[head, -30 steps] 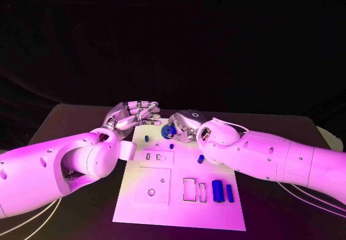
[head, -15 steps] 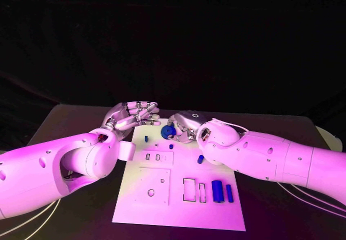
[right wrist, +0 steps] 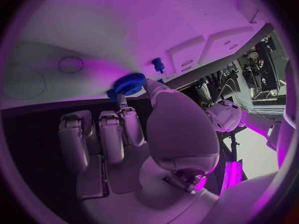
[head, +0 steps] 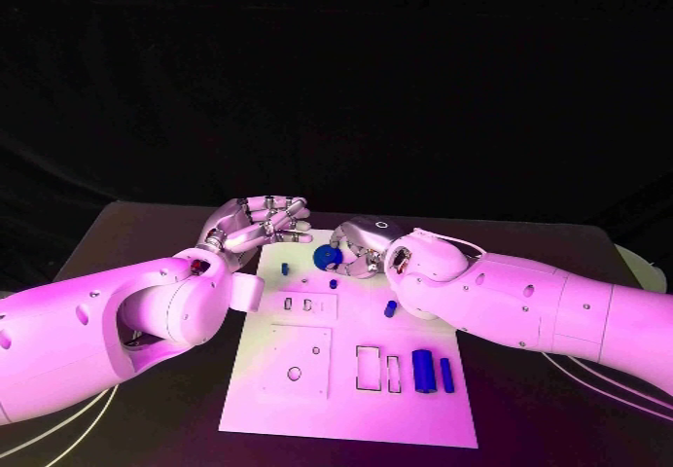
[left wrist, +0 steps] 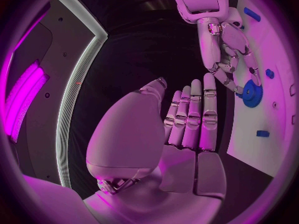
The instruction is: Assemble the parts on the task board
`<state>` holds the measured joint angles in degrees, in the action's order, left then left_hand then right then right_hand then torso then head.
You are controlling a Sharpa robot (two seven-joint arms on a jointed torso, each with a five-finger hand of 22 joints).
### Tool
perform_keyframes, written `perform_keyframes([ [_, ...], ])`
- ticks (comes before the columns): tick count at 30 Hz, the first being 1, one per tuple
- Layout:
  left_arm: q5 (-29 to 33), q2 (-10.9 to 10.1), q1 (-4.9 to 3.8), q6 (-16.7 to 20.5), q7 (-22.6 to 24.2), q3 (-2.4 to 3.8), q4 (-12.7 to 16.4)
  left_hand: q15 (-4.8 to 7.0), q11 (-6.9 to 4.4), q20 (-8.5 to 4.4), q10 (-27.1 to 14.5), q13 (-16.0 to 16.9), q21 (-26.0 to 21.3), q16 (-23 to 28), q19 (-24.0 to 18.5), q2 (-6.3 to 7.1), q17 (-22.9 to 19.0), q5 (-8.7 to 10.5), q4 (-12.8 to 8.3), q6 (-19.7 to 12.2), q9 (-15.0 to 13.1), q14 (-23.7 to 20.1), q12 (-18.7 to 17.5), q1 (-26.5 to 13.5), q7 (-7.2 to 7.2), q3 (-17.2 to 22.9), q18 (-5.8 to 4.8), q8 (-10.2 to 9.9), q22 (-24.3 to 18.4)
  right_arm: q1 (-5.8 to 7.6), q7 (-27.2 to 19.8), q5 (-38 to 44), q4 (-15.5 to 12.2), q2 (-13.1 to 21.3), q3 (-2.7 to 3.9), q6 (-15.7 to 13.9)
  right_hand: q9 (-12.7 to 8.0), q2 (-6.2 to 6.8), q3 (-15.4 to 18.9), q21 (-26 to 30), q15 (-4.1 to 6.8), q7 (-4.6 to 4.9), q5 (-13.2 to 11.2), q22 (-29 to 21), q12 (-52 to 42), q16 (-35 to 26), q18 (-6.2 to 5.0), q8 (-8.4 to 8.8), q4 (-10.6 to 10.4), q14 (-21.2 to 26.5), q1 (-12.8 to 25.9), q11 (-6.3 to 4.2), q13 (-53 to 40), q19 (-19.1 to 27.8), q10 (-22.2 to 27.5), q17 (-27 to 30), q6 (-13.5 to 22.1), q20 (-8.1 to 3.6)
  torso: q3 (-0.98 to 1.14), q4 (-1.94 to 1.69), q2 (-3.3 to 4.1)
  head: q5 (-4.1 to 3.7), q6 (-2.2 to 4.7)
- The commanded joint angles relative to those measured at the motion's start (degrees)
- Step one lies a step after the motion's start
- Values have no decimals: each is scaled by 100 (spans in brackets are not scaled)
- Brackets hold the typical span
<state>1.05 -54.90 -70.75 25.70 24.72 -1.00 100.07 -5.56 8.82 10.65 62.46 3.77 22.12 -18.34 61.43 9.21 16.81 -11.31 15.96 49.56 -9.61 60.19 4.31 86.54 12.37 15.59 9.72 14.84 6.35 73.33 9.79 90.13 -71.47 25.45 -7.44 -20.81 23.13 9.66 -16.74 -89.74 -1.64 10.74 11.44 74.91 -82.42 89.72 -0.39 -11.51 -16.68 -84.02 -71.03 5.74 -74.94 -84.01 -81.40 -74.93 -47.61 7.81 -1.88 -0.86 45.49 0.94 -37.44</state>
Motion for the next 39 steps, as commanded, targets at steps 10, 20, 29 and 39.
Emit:
perform_keyframes([
  [10, 8, -6, -9, -52, 34, 5, 8, -37, 45, 12, -8, 4, -22, 40, 40, -37, 7, 22, 5, -29, 10, -13, -31, 24, 46, 38, 69, -34, -9, -4, 230, -21, -165, 203, -4, 112, -4, -87, -23, -26, 8, -43, 184, 1509, -40, 28, 39, 3, 9, -597, 106, -12, -602, -599, -66, -1505, -48, -11, 3, 11, -5, -1, 7],
  [20, 8, -18, -9, -94, 39, 4, -10, -37, 45, 12, -8, 4, -22, 40, 40, -37, 7, 22, 5, -29, 10, -13, -31, 24, 46, 38, 69, -34, -9, 101, -47, -385, -989, 1027, 39, -564, 5, -94, -80, -26, 23, -61, 298, 1509, -95, 28, 39, 2, 45, -598, 67, -31, -666, -599, -131, -1507, -98, -24, 8, 30, -19, -41, 49],
  [29, 5, -17, -8, -203, 36, 3, -46, -31, 22, 13, 50, 12, -33, 65, 29, -8, 33, 31, 1, 15, 4, -20, -23, 30, 10, 39, 70, -22, -20, 329, -1354, -1828, -1536, 2300, 62, -451, 22, 100, -271, -26, 54, -96, -3, 1509, -81, 20, 39, 14, 385, -590, -525, -64, -653, -599, -122, -1474, -208, -51, 40, 137, -66, -44, 76],
  [39, -52, 39, -6, -301, 30, 1, -174, 20, -49, -17, 306, 31, -39, 54, 42, 34, 135, 30, 10, 149, -17, 70, 19, 48, -57, 73, 73, 18, -39, 263, -2040, -2070, -1221, 3076, 52, -118, 15, 238, -324, -26, 181, -245, -36, 1509, -103, 26, 39, 52, 539, -595, -759, -189, -685, -599, -165, -1497, -237, -152, 141, 181, -98, -106, 45],
])
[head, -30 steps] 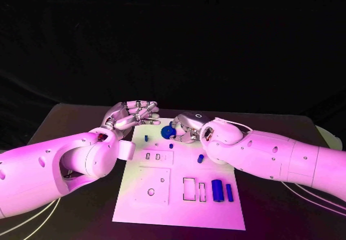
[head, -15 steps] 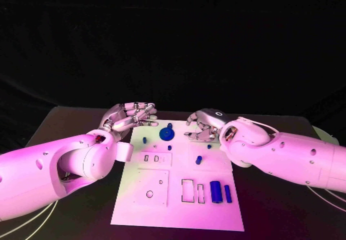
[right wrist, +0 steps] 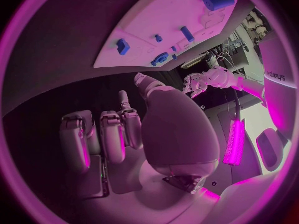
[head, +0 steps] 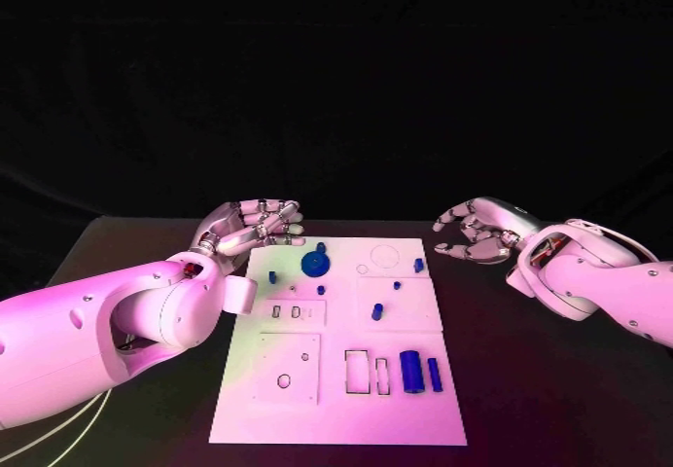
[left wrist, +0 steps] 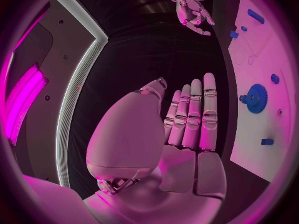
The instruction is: Assemble the parts on the task board
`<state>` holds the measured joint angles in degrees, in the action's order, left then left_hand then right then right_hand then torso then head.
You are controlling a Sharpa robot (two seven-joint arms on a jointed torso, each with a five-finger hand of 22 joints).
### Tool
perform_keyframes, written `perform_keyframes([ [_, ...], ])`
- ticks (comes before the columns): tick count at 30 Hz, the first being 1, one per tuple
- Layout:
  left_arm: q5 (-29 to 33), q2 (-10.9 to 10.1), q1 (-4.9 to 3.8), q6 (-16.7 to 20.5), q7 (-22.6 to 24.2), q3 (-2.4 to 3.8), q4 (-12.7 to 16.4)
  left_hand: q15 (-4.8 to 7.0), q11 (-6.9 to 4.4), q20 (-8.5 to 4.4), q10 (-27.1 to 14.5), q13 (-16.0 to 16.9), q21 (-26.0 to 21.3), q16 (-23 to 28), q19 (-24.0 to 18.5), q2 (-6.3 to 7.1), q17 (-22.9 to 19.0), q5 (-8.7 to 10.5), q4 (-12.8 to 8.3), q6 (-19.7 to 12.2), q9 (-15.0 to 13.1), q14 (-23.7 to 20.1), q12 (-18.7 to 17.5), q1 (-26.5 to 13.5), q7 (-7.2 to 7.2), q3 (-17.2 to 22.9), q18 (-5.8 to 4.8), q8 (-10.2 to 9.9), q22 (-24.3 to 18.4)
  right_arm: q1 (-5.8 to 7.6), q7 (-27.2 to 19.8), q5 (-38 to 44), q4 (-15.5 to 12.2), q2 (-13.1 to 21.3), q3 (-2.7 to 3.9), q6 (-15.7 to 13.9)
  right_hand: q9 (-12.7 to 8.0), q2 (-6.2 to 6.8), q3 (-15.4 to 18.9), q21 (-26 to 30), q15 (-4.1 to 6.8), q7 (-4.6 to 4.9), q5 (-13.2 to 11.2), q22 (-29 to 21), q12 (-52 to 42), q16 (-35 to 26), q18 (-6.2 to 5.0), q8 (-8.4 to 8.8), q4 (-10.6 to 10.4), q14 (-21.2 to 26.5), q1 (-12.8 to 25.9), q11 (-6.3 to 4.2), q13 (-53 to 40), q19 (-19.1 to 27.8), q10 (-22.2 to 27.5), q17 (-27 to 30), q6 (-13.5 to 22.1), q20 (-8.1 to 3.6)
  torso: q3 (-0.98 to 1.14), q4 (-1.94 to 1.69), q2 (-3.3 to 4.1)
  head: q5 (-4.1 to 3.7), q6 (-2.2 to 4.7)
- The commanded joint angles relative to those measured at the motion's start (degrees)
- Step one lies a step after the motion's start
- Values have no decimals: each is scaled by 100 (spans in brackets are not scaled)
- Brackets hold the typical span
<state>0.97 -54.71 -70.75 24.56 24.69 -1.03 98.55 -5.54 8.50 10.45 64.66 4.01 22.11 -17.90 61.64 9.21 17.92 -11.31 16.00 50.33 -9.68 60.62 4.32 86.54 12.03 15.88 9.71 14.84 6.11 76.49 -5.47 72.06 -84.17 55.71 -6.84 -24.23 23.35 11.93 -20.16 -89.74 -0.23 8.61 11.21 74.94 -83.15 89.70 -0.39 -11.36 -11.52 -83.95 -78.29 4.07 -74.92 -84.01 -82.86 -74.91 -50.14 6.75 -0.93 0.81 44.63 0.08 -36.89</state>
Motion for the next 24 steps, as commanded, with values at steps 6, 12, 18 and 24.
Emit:
perform_keyframes([
  [6, -60, 32, -4, -208, 42, 2, -63, 10, -58, 46, 310, 6, -188, 69, -206, 61, 76, 26, 37, 155, -20, -13, 36, 37, -49, 116, 58, 34, -94, -183, -505, -280, 211, 63, -14, 296, -40, 28, 35, -26, 20, 37, -8, 1506, 2, 24, 39, 143, 8, -599, -27, 17, -654, -599, 2, -1486, 173, -59, 89, 27, 0, -23, -13],
  [12, -64, 36, -3, -224, 56, 2, -77, -15, -40, 82, 293, -15, -253, 132, -277, 86, 93, 26, 41, 145, -14, -75, -25, 19, -40, 154, 62, 12, -131, -271, -405, -256, 379, -83, -21, 272, -58, 26, 58, -26, -27, 86, 0, 1506, 21, 27, 39, 218, -10, -601, -26, 60, -636, -599, 19, -1495, 291, -27, 82, 13, 4, -20, -44],
  [18, -65, 37, -3, -230, 65, 2, -81, -27, -26, 98, 261, -25, -277, 159, -295, 97, 103, 25, 41, 125, -8, -93, -58, 6, -31, 170, 66, -7, -146, -356, -279, -226, 584, -325, -30, 217, -60, 20, 61, -26, -35, 95, 4, 1506, 19, 27, 39, 229, -16, -602, -23, 68, -639, -599, 17, -1497, 308, -21, 80, 2, 9, -6, -64],
  [24, -65, 36, -2, -215, 61, 2, -83, -34, -15, 106, 239, -28, -287, 171, -300, 100, 109, 25, 42, 108, -3, -99, -70, -4, -17, 178, 69, -21, -153, -414, -194, -215, 730, -527, -33, 205, -59, 1, 58, -26, -45, 105, 19, 1506, 16, 29, 39, 233, -26, -603, -20, 77, -643, -599, 14, -1503, 312, -12, 92, -11, 23, -8, -63],
])
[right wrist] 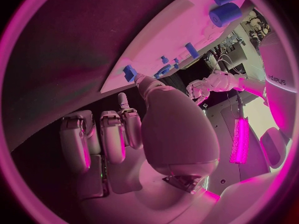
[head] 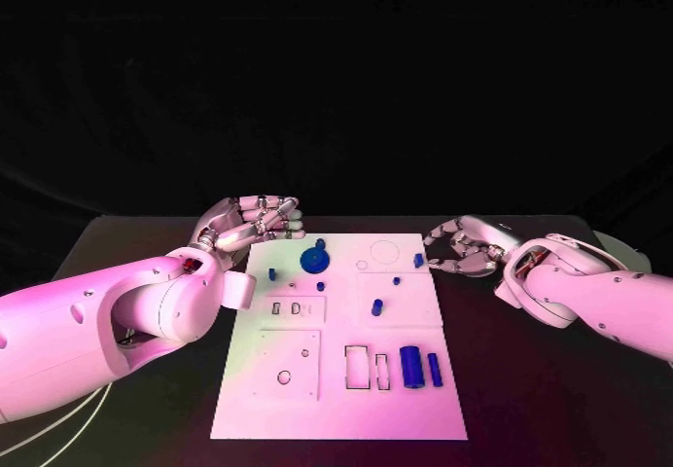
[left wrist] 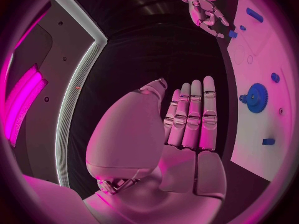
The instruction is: Assemble the parts on the task board
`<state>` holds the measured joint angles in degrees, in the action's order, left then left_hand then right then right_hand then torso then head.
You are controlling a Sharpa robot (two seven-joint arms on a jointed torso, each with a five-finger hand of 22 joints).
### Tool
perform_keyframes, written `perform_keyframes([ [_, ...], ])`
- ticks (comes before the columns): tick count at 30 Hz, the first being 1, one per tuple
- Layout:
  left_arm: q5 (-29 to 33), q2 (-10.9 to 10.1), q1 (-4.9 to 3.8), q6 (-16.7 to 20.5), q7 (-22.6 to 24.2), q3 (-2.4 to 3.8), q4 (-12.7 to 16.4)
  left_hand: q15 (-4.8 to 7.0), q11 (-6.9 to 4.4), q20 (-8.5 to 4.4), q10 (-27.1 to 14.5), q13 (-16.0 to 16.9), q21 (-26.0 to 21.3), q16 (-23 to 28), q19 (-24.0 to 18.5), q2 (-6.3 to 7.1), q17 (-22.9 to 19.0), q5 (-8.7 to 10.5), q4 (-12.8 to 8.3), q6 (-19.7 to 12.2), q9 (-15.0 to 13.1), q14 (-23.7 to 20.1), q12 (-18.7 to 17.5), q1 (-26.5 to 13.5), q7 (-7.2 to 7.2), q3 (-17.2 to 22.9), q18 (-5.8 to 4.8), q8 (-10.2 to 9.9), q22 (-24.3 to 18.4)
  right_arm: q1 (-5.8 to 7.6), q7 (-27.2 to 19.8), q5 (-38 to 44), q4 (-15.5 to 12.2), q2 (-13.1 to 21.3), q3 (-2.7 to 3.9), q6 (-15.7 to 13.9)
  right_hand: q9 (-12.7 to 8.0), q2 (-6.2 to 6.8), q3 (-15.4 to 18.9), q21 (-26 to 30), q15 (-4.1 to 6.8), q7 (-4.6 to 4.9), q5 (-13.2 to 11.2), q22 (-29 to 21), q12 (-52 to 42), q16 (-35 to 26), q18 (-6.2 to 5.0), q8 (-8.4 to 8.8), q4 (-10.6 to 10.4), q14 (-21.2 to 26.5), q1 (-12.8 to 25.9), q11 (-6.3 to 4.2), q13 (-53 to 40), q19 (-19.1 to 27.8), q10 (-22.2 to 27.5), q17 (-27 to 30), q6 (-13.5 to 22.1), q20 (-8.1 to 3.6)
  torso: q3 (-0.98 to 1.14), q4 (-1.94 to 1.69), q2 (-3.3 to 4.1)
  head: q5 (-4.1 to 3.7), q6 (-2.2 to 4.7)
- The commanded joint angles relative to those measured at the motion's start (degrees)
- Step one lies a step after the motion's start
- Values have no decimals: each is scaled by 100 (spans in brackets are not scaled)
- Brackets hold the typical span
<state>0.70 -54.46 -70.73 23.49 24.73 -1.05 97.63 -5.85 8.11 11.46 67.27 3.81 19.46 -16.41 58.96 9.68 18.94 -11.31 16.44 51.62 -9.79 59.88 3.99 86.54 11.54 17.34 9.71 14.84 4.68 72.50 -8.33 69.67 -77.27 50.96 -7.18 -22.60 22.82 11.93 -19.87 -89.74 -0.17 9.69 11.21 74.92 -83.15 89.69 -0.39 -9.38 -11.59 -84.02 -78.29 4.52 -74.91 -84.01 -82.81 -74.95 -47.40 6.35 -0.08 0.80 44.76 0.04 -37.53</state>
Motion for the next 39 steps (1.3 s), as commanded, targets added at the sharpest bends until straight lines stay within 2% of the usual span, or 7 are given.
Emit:
perform_keyframes([
  [1, -39, 9, -5, -107, 56, 4, 10, -2, 23, 5, -22, -8, -22, 22, -32, 53, 7, 25, -2, -20, 8, -25, -37, -4, 32, 32, 69, -21, -9, -18, 98, 25, 51, -73, 0, 49, -5, -3, 28, -26, -52, -3, 21, 1508, 14, 29, 39, 36, -20, -596, -20, 32, -646, -599, 7, -1500, 37, 30, 12, -7, 17, 4, 3],
  [4, -39, 6, -4, -102, 53, 4, 12, -2, 23, 5, -22, -8, -22, 22, -32, 53, 7, 25, -2, -20, 8, -25, -37, -4, 32, 32, 69, -21, -9, -27, 116, 26, 75, -131, 0, 91, 4, -32, 17, -26, -62, 3, 39, 1508, -1, 31, 39, 24, -28, -598, -23, 41, -664, -599, -9, -1505, 9, 42, 8, 7, 12, 22, -7],
  [13, -39, 5, -4, -91, 41, 4, 17, -8, 33, 10, -43, -11, -29, 32, -32, 47, 13, 24, -4, -32, 11, -28, -44, -5, 44, 45, 72, -31, -14, -40, 157, 41, 131, -235, 0, 201, 36, -53, -2, -26, -70, 5, 43, 1508, -17, 31, 39, -32, -25, -598, -39, 45, -683, -599, -26, -1505, -118, 58, 9, 3, 4, 47, 4],
  [21, -39, 4, -4, -66, 20, 4, 20, -11, 42, 12, -64, -12, -28, 40, -20, 38, 21, 22, -9, -41, 14, -27, -47, -1, 56, 60, 76, -40, -16, -53, 176, 56, 180, -301, 0, 274, 87, -88, -44, -26, -68, -3, 51, 1508, -33, 31, 39, -142, -35, -598, -38, 39, -703, -599, -43, -1505, -373, 64, 4, -2, 0, 45, -5],
  [28, -39, 3, -5, -47, 10, 4, 22, -12, 44, 12, -71, -12, -28, 43, -15, 34, 24, 21, -11, -43, 15, -27, -47, 2, 59, 68, 78, -43, -16, -69, 192, 66, 224, -344, -1, 287, 102, -99, -64, -26, -62, -13, 54, 1508, -42, 31, 39, -178, -32, -598, -45, 31, -714, -599, -54, -1505, -448, 61, 1, -2, 0, 52, -32],
  [32, -39, -1, -5, -35, 5, 4, 23, -12, 44, 12, -71, -12, -28, 43, -15, 34, 24, 21, -11, -43, 15, -27, -47, 2, 59, 68, 78, -43, -16, -79, 206, 68, 243, -357, -1, 288, 104, -103, -67, -26, -61, -14, 55, 1508, -47, 31, 39, -182, -33, -598, -45, 30, -720, -599, -59, -1505, -456, 60, 9, 2, 1, 62, -28],
  [39, -39, -4, -5, -24, 0, 4, 25, -13, 47, 12, -76, -12, -26, 46, -9, 29, 27, 21, -14, -45, 16, -25, -46, 6, 63, 76, 79, -46, -16, -92, 218, 70, 266, -391, -1, 297, 114, -138, -102, -26, -53, -26, 60, 1508, -59, 31, 39, -210, -35, -598, -53, 20, -735, -599, -74, -1505, -514, 55, 8, 0, 2, 65, -32],
])
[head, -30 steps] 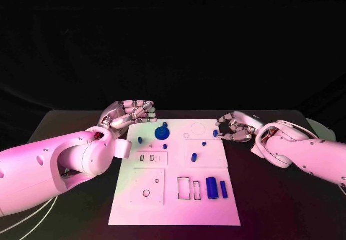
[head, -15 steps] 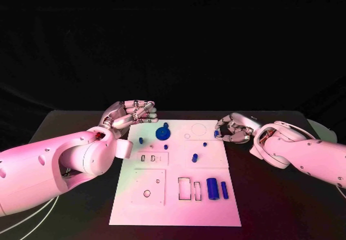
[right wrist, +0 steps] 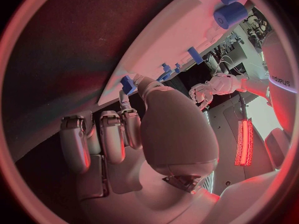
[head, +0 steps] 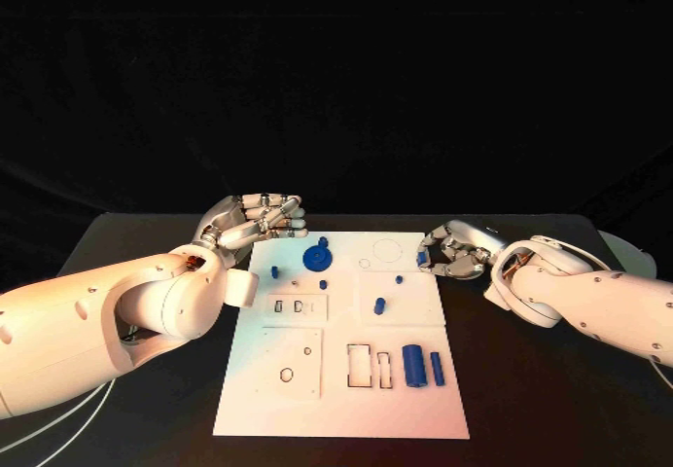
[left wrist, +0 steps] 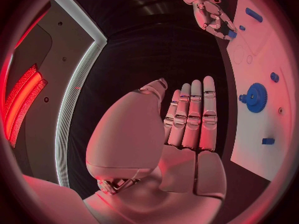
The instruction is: Assemble the parts on the task board
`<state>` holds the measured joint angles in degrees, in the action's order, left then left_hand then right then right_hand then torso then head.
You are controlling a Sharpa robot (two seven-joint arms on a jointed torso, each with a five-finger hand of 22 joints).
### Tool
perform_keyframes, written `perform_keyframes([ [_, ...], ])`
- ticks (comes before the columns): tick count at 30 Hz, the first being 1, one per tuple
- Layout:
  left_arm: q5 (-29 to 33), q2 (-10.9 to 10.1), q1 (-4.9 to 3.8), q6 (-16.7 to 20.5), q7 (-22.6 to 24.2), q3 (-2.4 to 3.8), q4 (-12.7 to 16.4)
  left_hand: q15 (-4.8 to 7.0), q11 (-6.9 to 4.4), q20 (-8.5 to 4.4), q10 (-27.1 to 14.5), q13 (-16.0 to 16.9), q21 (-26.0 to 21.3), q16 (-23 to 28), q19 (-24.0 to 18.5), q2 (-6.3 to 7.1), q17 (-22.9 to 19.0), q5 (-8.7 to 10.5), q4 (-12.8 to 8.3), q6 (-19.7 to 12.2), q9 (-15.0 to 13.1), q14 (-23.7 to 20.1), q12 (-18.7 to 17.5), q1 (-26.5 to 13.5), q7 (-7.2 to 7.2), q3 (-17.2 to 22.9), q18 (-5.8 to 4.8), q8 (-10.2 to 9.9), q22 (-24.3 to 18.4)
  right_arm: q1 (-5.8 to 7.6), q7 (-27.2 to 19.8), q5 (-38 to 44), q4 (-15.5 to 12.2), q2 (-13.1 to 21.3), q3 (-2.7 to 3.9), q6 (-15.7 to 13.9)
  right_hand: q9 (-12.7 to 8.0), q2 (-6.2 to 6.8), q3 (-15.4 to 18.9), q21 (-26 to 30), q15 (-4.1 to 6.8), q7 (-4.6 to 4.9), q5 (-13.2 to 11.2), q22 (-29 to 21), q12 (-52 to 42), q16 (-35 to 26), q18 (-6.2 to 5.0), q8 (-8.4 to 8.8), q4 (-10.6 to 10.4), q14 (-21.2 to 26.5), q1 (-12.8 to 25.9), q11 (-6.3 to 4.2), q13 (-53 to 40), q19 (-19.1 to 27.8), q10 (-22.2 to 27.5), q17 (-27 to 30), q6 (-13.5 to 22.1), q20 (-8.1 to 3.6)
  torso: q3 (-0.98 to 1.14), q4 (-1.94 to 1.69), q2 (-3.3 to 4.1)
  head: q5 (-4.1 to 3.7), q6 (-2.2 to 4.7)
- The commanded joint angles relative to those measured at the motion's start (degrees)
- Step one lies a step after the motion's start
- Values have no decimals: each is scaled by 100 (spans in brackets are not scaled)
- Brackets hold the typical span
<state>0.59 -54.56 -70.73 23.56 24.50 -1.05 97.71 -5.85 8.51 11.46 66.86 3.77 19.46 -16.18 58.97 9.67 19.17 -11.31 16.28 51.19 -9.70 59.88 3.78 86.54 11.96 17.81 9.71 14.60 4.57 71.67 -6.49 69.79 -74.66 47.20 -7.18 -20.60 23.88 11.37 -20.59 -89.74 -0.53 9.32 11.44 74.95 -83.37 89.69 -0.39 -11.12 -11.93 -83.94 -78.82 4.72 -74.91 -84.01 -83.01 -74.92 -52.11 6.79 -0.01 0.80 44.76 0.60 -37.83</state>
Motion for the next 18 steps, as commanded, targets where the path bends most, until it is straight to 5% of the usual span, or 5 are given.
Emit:
perform_keyframes([
  [1, -28, 6, -5, -30, 22, 4, 16, -12, 7, 11, -36, -7, -27, 23, -10, 29, 5, 21, 3, -2, 7, -25, -25, 6, 22, 28, 79, -23, -6, -10, 35, 58, 7, -18, -1, 97, 10, -89, -36, -26, -15, 8, 37, 1505, -33, 31, 39, -40, -1, -606, -1, -2, -731, -599, -49, -1508, -53, 9, 1, 0, 2, 9, -2],
  [10, -28, 3, -5, -26, 18, 4, 18, -14, 11, 12, -42, -7, -25, 27, -2, 21, 9, 20, 2, -4, 8, -24, -24, 8, 27, 38, 80, -25, -6, -19, 64, 64, 34, -44, -1, 6, 29, -180, -113, -26, 8, -24, 23, 1505, -45, 31, 39, -89, 1, -606, -26, -30, -746, -599, -65, -1508, -147, -9, 2, 2, 2, -4, -12],
  [18, -28, 0, -5, -23, 16, 4, 19, -14, 11, 12, -42, -7, -25, 27, -2, 21, 9, 20, 2, -4, 8, -24, -24, 8, 27, 38, 80, -25, -6, -21, 60, 58, 31, -48, -1, -328, 119, -395, -292, -26, 107, -160, 8, 1505, -87, 31, 39, -280, 81, -606, -128, -146, -799, -599, -122, -1508, -407, -90, 3, -1, 1, 0, -24],
])
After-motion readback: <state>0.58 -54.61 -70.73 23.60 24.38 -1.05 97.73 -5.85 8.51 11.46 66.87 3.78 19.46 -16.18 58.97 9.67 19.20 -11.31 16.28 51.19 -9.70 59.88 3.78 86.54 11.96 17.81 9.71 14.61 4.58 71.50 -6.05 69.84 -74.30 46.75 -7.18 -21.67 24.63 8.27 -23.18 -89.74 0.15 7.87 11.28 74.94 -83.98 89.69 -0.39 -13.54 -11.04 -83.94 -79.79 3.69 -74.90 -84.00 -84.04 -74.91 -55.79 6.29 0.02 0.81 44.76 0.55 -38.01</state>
